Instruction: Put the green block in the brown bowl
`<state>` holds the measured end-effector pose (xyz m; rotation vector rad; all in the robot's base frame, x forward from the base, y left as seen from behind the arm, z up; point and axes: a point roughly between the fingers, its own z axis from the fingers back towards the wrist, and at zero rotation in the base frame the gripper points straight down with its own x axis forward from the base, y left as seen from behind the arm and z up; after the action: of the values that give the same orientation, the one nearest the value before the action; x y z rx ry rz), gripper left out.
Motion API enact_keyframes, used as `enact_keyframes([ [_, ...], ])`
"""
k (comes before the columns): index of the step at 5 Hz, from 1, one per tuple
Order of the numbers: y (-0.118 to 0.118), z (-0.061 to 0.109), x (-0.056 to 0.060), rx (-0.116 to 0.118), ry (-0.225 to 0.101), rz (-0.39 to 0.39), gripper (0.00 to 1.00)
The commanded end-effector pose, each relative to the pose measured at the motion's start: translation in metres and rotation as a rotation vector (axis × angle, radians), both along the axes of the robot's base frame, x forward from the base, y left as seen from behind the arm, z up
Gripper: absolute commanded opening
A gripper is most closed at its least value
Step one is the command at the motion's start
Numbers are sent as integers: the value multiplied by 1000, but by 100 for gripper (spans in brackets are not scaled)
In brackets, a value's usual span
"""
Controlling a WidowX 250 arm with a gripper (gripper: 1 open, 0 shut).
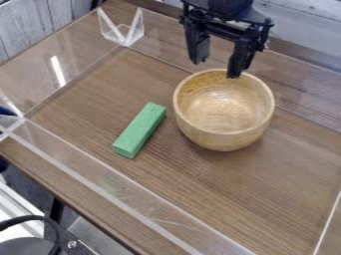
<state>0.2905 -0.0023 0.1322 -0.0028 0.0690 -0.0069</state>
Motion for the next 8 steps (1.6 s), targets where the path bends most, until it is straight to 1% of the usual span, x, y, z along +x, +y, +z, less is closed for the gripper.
enact_keyframes([
  [1,4,-3,-5,-5,8,-16,100],
  [2,14,-7,-20,-15,-2,-36,100],
  [3,36,-11,-41,-13,-33,-6,100],
  [4,65,-17,-53,-12,-57,28,100],
  [5,85,-21,-68,-21,-67,27,100],
  [6,100,-26,-74,-36,-71,30,0],
  [7,101,-35,-80,-48,-55,37,100],
  [8,102,-42,-84,-60,-42,46,0],
])
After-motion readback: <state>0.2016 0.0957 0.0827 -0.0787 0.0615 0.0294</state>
